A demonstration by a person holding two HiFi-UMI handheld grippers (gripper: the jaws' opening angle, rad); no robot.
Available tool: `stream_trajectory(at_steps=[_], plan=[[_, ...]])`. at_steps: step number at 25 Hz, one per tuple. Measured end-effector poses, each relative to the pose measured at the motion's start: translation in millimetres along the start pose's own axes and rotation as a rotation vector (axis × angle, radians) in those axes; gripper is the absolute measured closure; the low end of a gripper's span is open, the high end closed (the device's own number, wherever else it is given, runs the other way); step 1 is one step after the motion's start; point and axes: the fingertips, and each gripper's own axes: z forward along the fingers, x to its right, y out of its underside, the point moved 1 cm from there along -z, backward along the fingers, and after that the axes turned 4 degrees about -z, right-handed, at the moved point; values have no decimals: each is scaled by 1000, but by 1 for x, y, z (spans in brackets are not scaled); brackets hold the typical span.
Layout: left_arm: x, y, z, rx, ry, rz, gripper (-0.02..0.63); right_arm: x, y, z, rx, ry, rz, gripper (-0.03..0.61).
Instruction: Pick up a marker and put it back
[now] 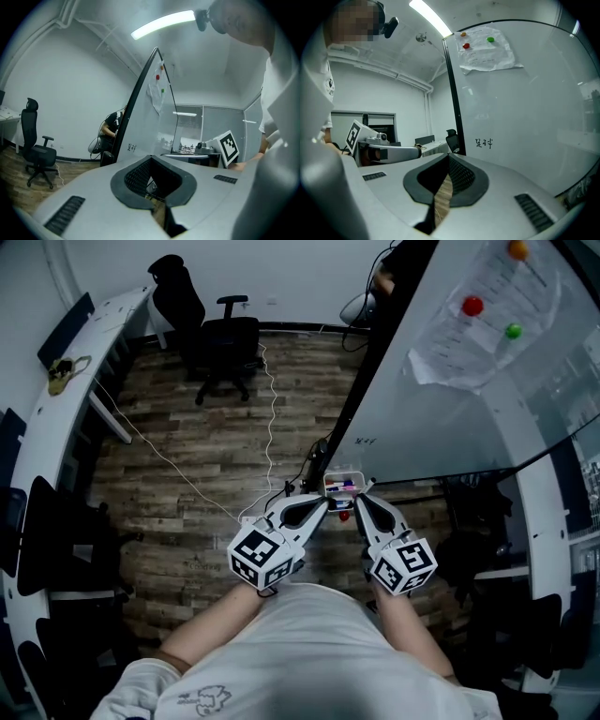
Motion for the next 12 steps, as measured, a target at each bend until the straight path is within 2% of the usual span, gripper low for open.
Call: stream_trajectory(at_steps=[12], plan=[[81, 29, -1, 17, -19, 42, 609, -14, 16, -87, 26, -31, -26, 568]])
